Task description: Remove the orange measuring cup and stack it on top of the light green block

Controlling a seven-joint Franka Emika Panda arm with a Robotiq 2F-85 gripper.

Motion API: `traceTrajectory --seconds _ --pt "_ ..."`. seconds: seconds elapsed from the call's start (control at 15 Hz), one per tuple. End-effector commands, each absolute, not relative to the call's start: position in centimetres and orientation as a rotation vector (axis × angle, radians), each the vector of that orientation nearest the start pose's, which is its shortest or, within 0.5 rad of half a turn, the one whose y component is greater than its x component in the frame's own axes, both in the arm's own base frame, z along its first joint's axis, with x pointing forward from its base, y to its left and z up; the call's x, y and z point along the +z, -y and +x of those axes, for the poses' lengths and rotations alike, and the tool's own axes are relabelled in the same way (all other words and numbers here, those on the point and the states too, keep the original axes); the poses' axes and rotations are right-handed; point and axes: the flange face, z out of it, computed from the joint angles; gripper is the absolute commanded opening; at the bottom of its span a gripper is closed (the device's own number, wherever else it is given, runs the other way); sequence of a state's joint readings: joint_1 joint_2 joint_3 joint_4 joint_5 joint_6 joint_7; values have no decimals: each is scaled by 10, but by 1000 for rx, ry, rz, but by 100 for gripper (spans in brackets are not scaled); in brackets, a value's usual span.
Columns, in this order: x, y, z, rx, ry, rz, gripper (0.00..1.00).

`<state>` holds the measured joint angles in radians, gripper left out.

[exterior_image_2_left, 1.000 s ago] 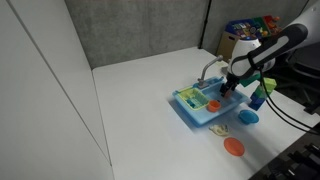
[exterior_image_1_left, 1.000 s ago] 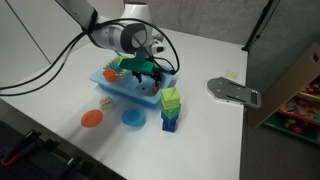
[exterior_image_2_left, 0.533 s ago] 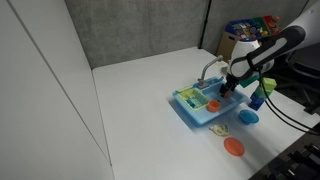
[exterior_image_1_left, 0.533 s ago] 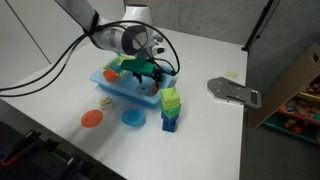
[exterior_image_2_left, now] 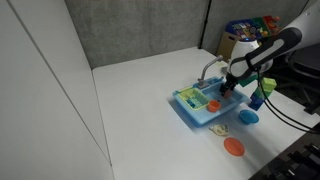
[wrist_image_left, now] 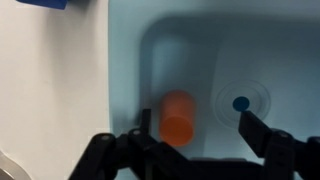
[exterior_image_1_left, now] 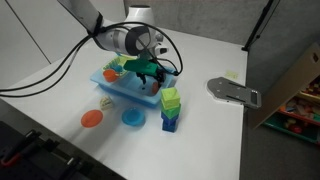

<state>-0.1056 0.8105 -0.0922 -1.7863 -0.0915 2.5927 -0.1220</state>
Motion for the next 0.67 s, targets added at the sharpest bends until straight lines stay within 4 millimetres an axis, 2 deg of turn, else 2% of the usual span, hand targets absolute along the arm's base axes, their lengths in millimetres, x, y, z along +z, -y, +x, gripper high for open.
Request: traceTrajectory --seconds 0.0,0.2,0.33,0.4,0.6 --pt "98 127 639 12 33 -3263 59" --pt "100 128 638 12 35 -3268 34" --pt "108 127 637 3 27 -3270 16" --pt "115 127 637 2 20 -3266 13" --pt "138 127 638 -14 -5 -3264 13"
